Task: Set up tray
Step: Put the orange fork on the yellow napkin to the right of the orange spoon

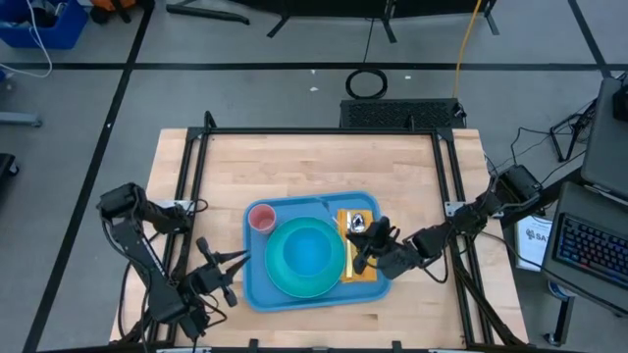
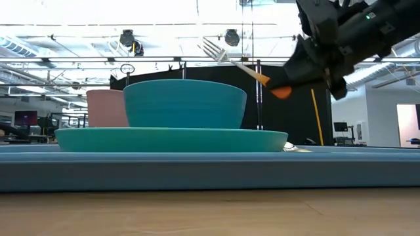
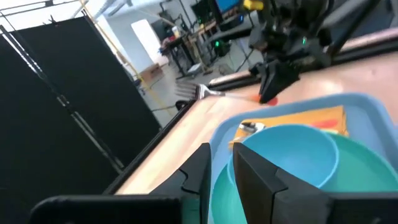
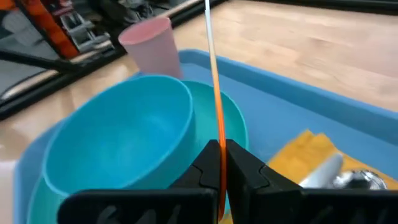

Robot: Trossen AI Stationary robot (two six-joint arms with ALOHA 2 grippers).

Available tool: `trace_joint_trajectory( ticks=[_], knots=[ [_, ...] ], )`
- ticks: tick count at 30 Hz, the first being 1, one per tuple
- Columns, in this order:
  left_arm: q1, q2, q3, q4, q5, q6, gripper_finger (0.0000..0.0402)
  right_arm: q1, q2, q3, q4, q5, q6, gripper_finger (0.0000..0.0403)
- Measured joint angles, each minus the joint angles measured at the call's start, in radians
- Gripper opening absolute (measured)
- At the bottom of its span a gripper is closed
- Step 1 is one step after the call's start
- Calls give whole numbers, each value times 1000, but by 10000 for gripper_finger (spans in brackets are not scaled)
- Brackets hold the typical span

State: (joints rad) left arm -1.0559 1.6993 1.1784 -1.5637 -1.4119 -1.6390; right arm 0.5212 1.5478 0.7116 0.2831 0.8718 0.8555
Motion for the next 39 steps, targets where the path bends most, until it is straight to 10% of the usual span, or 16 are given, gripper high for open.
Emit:
trace_joint_trajectory(
  ticks=[39],
  knots=[
    [4,0,-255,58,-149,-381,72,289,-23,-254,-71,239,758,0]
  ],
)
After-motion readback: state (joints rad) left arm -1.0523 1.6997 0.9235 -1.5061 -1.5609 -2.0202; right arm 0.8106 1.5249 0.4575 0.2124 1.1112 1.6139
